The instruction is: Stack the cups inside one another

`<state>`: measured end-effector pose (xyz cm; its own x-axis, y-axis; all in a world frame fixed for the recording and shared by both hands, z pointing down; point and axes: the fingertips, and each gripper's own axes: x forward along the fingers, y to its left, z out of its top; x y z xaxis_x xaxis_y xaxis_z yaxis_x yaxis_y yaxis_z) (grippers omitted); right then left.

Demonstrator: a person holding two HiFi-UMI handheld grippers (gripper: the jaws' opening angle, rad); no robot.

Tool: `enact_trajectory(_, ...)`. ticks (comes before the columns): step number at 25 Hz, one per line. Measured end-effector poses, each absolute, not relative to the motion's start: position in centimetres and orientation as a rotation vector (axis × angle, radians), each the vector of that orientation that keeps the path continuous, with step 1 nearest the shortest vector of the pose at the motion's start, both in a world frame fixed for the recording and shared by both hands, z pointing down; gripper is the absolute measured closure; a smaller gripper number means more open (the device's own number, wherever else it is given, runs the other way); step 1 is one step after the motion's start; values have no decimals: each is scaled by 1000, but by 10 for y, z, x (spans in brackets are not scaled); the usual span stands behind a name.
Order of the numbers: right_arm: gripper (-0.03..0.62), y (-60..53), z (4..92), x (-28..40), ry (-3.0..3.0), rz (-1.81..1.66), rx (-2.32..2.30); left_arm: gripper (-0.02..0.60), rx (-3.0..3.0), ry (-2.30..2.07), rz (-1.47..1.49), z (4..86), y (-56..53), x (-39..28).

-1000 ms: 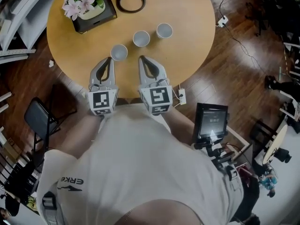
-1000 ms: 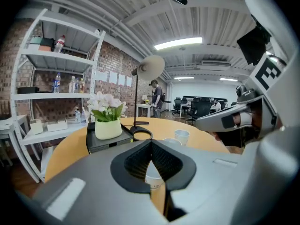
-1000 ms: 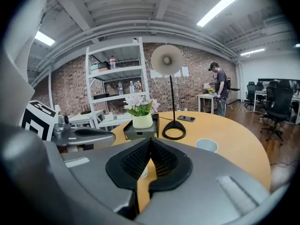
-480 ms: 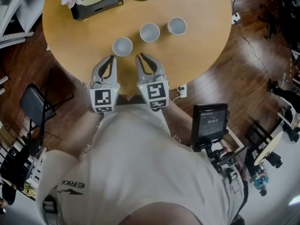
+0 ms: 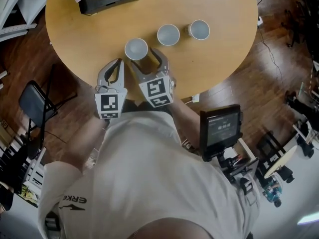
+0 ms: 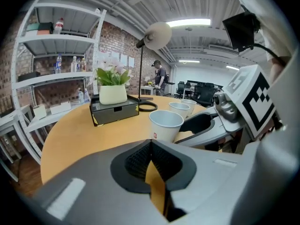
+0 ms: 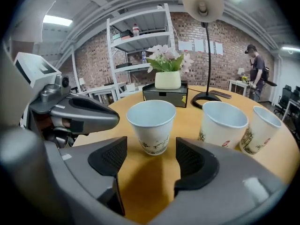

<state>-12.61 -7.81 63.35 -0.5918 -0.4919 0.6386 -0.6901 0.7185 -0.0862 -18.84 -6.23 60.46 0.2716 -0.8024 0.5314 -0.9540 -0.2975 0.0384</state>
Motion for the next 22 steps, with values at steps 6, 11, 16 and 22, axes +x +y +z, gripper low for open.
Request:
enact_trajectory(6,227,-83,645,-141,-2274,381,876,580,2173,-1626,593,600,-52,-201)
enact_trajectory(11,259,-97,651,-142,-2234,364,917,580,2159,-1620,593,601,-58,-203)
enact_trajectory(16,292,-93,641,-142,-2238,326,942,580,2170,-1631,578,592,-53,-204)
enact_trajectory(22,293,-96,638,-149,-2281,315,967,580,2194,-1630,578,598,-62,-209)
